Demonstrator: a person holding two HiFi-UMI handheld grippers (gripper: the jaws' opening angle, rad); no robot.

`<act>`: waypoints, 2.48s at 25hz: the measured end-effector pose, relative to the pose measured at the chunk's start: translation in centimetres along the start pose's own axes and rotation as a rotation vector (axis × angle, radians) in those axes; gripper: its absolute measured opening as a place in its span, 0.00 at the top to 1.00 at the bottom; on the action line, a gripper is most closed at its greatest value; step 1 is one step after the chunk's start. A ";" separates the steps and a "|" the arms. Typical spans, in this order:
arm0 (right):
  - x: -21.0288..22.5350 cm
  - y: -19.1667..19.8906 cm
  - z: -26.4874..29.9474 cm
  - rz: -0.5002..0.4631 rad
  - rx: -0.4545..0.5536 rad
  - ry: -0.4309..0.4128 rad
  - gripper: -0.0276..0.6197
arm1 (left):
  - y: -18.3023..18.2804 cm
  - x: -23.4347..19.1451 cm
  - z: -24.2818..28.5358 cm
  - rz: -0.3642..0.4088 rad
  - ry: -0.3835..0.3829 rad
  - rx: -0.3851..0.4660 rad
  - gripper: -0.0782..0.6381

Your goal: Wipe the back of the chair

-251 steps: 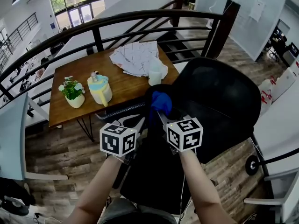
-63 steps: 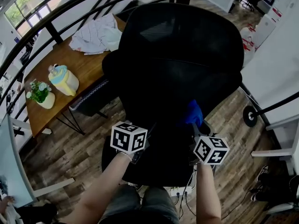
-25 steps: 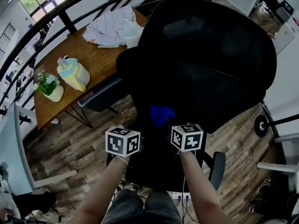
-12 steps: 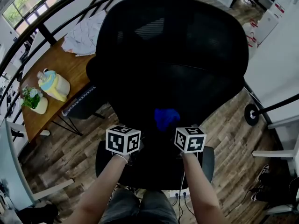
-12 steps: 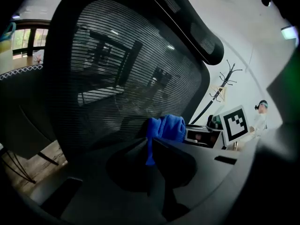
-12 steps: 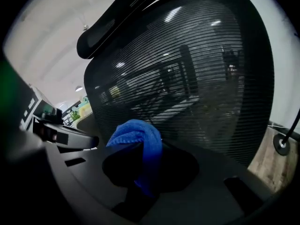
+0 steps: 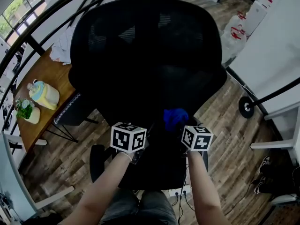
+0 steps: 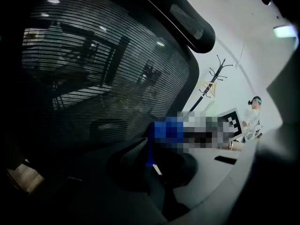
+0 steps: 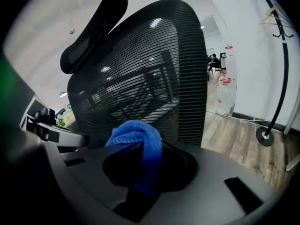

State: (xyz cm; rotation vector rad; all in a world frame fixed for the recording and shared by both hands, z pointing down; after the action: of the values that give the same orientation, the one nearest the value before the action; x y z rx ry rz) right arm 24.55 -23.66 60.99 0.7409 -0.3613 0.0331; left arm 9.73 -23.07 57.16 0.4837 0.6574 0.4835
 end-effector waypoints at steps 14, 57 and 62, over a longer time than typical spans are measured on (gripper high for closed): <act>7.0 0.7 -3.8 0.117 0.019 0.126 0.83 | -1.3 5.0 3.3 0.064 0.086 -0.022 0.84; -21.6 -8.1 -30.9 -0.035 0.594 -0.390 0.83 | -4.9 13.5 -27.1 0.338 0.209 0.527 0.84; -23.8 -6.8 -31.4 -0.076 0.624 -0.359 0.83 | -3.5 12.1 -30.3 0.301 0.163 0.602 0.84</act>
State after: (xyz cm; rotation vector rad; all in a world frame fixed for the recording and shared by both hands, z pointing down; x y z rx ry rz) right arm 13.01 -5.51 27.33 1.3853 -0.6793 -0.0636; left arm -1.32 -10.91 28.78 1.1315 0.8948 0.6117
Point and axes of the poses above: the fingertips, and each gripper's own axes: z forward along the fingers, x to its right, y out of its underside, the point moved 2 cm from there along -z, backward along the fingers, and after that the axes turned 9 degrees about -x, right-handed, at the moved point
